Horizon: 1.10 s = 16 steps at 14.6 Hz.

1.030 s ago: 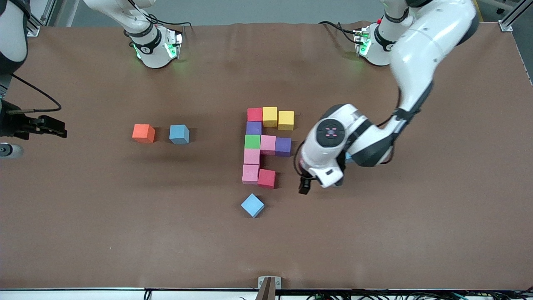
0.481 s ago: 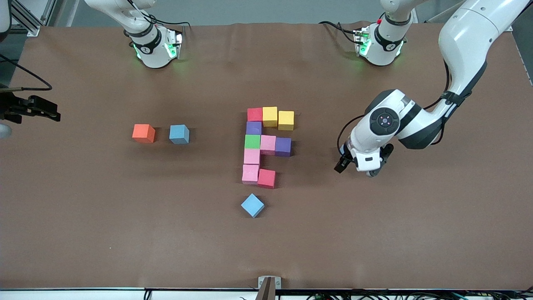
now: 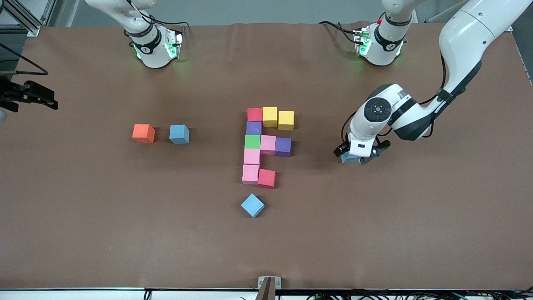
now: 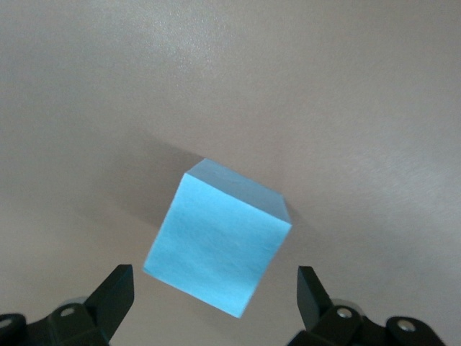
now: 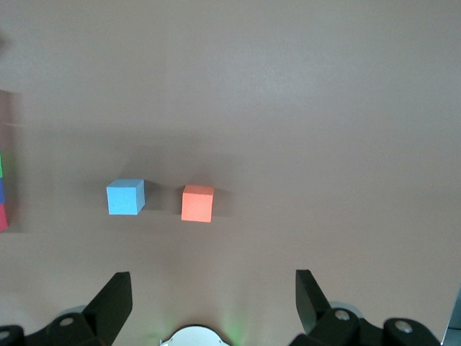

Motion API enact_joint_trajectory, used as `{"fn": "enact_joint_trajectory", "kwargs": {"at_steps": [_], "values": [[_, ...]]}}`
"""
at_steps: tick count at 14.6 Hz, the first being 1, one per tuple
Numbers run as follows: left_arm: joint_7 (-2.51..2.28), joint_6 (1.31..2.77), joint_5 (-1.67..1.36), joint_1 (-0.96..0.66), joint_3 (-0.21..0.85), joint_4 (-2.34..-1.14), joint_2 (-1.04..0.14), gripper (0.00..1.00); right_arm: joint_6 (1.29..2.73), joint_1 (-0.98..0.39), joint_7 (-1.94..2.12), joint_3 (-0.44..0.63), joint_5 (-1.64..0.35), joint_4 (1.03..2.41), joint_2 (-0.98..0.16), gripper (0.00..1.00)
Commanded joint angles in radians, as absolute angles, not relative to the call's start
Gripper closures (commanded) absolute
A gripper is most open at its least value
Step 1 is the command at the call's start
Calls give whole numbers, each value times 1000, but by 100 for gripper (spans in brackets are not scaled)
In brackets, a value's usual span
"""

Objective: Arrange 11 blocks into digit 3
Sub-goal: 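Reach the left gripper to the blue cube and grasp it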

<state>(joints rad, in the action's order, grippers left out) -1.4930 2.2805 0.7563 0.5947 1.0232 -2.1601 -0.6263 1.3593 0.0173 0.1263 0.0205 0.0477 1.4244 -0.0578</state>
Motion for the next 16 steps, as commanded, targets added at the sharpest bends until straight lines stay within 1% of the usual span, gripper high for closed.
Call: {"fn": "enact_joint_trajectory", "kwargs": {"at_steps": [1,3,6,10,11,12,13,14,16], "values": [[-1413,2307,785,644,1039,-2198,-586,0,1347,18,135,6,46,1488,15,0],[-1321,2307,785,658,1040,-2197,-591,0,1356,18,135,6,46,1522,47,0],[-1299,2359,785,661,1039,-2195,-606,0,1355,18,135,14,46,1532,78,0],[-1305,2367,810,660,1037,-2191,-629,0,1365,17,135,14,46,1549,84,0],[-1305,2367,814,658,1034,-2189,-635,2,1368,15,135,14,46,1549,87,0],[-1305,2367,816,657,1034,-2187,-640,6,1373,15,135,14,40,1554,90,0],[-1307,2367,824,654,1031,-2187,-641,13,1381,18,135,14,29,1563,94,0],[-1307,2367,830,653,1029,-2186,-650,22,1388,18,135,17,23,1571,101,0],[-1307,2367,841,652,1028,-2175,-663,44,1400,17,135,17,21,1577,107,0]]}}
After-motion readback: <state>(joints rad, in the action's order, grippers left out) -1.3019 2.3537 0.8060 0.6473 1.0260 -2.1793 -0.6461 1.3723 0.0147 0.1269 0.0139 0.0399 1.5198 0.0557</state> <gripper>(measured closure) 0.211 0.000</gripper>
